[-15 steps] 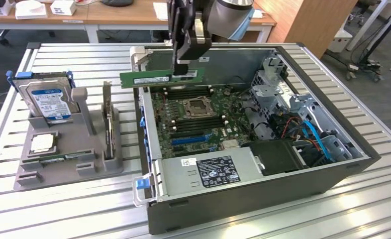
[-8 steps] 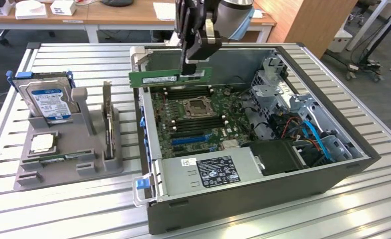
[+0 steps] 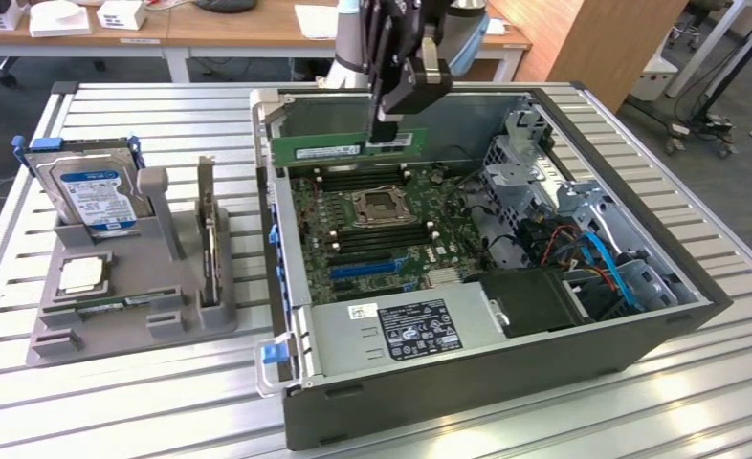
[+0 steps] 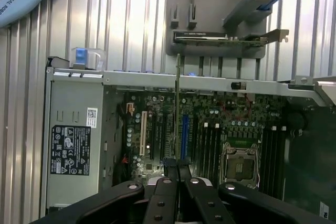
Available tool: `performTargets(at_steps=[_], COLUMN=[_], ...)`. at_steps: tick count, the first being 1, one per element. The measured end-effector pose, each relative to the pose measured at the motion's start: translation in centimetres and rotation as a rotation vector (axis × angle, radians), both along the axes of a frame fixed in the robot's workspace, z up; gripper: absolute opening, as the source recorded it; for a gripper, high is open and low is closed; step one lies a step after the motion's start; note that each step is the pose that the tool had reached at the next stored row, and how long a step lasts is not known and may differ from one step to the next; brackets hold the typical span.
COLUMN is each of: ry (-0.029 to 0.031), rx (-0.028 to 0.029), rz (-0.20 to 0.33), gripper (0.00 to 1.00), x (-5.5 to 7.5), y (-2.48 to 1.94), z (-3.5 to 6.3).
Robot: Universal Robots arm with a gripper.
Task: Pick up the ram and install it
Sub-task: 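Pick up the ram and move it above insertion slot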
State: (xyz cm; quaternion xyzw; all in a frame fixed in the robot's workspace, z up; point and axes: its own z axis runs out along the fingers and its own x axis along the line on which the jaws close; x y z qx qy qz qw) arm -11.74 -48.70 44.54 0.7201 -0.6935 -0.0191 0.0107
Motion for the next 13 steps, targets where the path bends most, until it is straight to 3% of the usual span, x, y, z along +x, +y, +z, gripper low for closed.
performTargets(at_steps=[13], ry=[0.0000], rx=[0.0000], rz=[0.000], gripper=[0.12], x=[3.3], y=[0.00], z=[0.00])
